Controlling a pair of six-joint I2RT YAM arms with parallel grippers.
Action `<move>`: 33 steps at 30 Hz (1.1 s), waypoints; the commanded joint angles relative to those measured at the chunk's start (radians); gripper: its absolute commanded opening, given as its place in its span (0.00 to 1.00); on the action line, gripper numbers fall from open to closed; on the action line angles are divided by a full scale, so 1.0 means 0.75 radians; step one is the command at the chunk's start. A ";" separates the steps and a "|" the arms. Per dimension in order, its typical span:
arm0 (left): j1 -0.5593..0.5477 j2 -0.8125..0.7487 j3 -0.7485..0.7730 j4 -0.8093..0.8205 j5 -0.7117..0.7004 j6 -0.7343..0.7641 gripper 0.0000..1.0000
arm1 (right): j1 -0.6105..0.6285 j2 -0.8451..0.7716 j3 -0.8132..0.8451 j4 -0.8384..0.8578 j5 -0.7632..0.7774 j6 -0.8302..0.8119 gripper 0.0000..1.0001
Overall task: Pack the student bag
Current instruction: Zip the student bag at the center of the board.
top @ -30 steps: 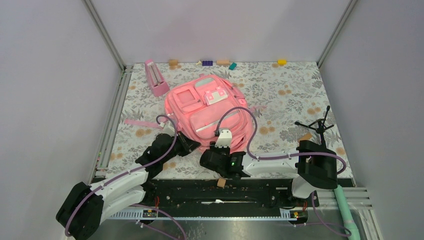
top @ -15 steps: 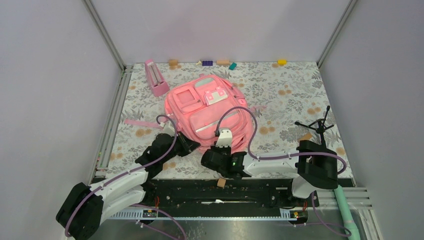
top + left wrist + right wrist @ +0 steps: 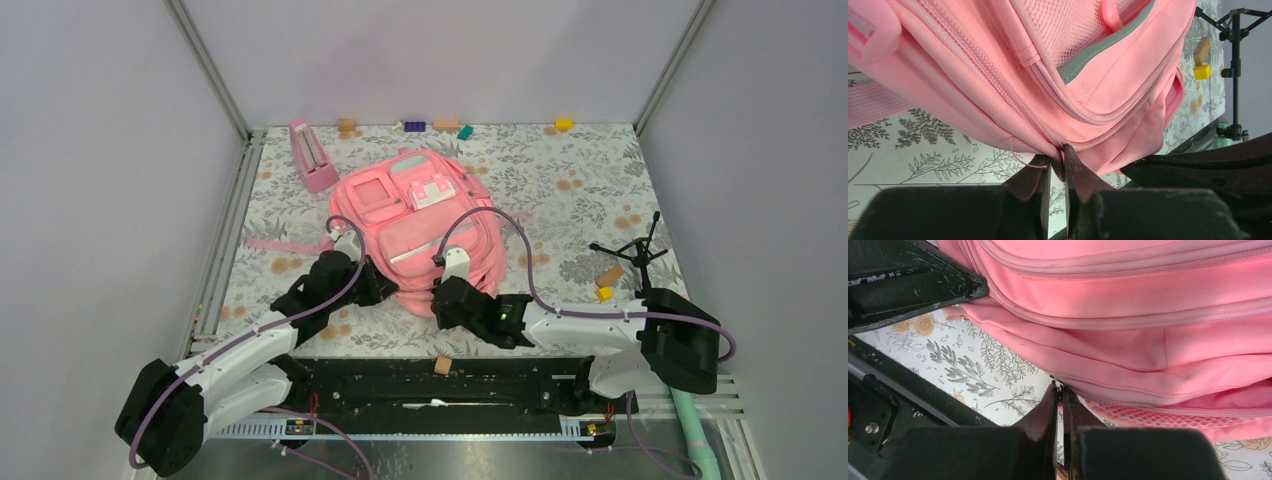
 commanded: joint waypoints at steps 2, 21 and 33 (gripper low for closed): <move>0.023 0.000 0.092 -0.017 -0.094 0.158 0.02 | -0.133 -0.116 0.013 -0.142 -0.318 -0.058 0.00; 0.060 -0.019 0.132 -0.129 -0.108 0.209 0.01 | -0.165 -0.179 0.046 -0.304 -0.211 -0.132 0.00; 0.111 -0.059 0.118 -0.190 -0.106 0.247 0.00 | -0.266 -0.216 -0.005 -0.315 -0.186 -0.183 0.00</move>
